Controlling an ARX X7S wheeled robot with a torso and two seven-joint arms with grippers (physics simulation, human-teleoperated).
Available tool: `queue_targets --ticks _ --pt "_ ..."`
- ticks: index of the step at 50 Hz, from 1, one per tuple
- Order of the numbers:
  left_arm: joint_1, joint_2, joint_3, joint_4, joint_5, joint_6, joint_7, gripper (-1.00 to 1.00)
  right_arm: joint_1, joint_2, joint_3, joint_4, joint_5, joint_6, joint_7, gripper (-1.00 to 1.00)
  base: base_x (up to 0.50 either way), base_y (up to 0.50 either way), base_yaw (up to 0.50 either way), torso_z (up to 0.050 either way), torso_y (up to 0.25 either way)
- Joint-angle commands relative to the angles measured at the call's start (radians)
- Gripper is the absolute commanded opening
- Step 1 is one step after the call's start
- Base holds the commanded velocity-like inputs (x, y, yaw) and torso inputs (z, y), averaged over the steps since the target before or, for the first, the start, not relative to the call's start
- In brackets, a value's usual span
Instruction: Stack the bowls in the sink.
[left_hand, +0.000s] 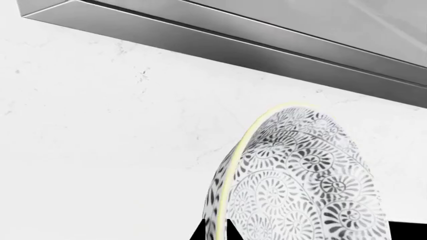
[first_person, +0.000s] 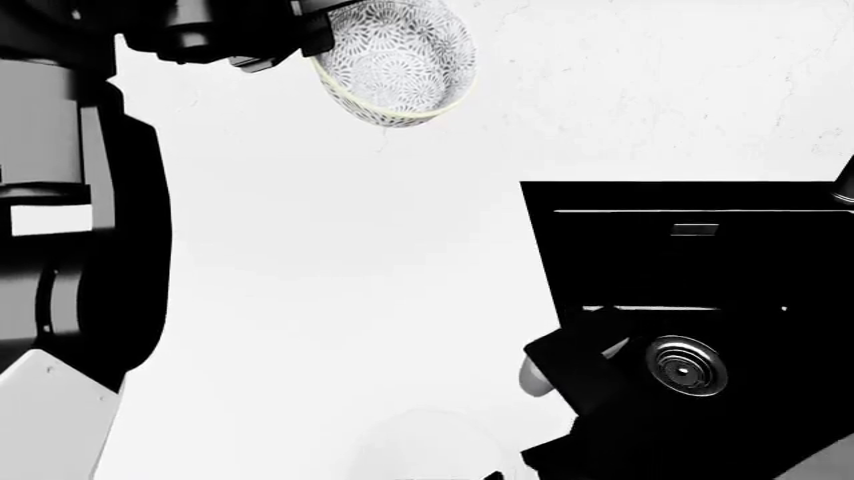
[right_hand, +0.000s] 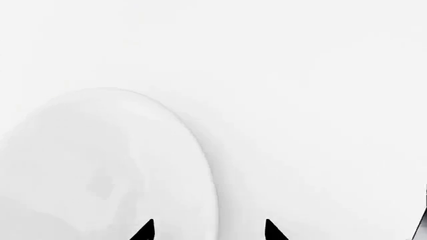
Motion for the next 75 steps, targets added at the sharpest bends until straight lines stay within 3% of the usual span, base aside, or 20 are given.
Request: queue_targets --ticks 1,17,35,45,62,75 --pt "0.007 -0.006 -0.008 0.035 -0.024 -0.003 -0.009 -1.00 -0.063 -0.014 -0.020 0.067 -0.092 0.004 -0.048 -1.00 0.00 0.00 0.00 0.000 0.000" --pt "0.013 -0.013 -0.003 0.054 -0.043 -0.002 -0.015 -1.00 -0.095 0.019 0.013 0.064 -0.205 -0.040 -0.065 -1.00 0.00 0.00 0.00 0.000 0.000" --pt "0.038 -0.035 -0.043 0.155 -0.088 -0.038 -0.074 -1.00 -0.286 0.329 0.234 -0.185 -0.252 -0.439 -0.230 -1.00 0.00 0.00 0.00 0.000 0.000" --pt "0.056 -0.039 -0.062 0.206 -0.110 -0.059 -0.110 -1.00 -0.353 0.497 0.284 -0.245 -0.249 -0.603 -0.319 -1.00 0.00 0.00 0.00 0.000 0.000" --pt "0.073 -0.047 -0.065 0.231 -0.132 -0.059 -0.129 -1.00 -0.400 0.641 0.300 -0.286 -0.242 -0.818 -0.483 -1.00 0.00 0.00 0.00 0.000 0.000" --pt "0.078 -0.034 -0.077 0.281 -0.174 -0.102 -0.155 -1.00 -0.359 0.651 0.350 -0.272 -0.258 -0.866 -0.406 -1.00 -0.12 0.00 0.00 0.000 0.000"
